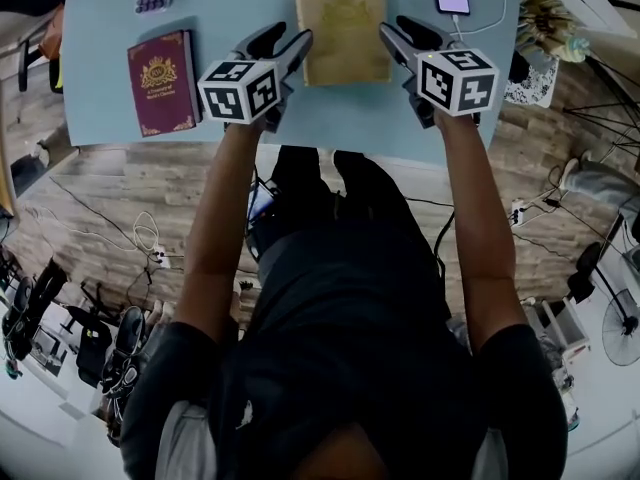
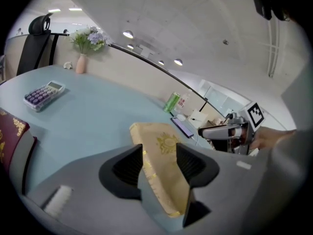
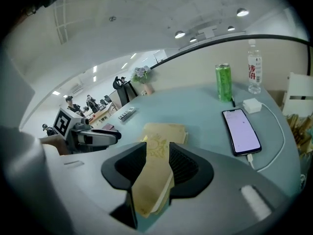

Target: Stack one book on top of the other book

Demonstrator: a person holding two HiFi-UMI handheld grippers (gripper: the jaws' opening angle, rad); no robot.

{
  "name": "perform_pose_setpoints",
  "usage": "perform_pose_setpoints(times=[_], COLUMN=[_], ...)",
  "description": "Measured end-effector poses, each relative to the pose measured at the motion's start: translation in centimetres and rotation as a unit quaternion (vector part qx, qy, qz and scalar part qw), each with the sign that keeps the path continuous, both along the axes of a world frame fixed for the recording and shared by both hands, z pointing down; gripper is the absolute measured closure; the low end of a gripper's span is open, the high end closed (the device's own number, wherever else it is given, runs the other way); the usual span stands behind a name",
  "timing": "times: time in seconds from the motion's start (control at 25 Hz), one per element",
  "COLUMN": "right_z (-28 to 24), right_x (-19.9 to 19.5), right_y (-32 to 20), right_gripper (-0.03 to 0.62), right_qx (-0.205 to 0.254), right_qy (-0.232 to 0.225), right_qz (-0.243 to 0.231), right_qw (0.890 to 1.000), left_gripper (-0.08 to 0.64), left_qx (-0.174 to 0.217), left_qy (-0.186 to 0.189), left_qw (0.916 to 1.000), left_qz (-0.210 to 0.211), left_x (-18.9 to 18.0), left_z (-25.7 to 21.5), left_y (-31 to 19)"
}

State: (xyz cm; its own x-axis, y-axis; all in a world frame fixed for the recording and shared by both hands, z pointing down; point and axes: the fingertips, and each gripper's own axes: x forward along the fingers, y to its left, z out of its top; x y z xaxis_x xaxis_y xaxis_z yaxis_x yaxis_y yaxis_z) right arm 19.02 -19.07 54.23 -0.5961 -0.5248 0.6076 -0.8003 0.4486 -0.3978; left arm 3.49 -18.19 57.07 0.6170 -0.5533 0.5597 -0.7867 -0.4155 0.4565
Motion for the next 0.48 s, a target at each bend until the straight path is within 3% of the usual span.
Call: perform_pose_setpoints(times=[0.48], right_z=[5.4], right_x=[-0.1], right_y=[0.0], right_gripper=[0.449], right_qx=[-0.068], right_qy=[-0.027], right_qz=[0.012], right_qw=[0.997], left_gripper=[0.296], left_qx=[-0.047], left_qy=[-0.002], left_qw=[0.9989], left_qz=[-0.005], left_x=[1.1], left_z=[4.3], left_y=[0.0])
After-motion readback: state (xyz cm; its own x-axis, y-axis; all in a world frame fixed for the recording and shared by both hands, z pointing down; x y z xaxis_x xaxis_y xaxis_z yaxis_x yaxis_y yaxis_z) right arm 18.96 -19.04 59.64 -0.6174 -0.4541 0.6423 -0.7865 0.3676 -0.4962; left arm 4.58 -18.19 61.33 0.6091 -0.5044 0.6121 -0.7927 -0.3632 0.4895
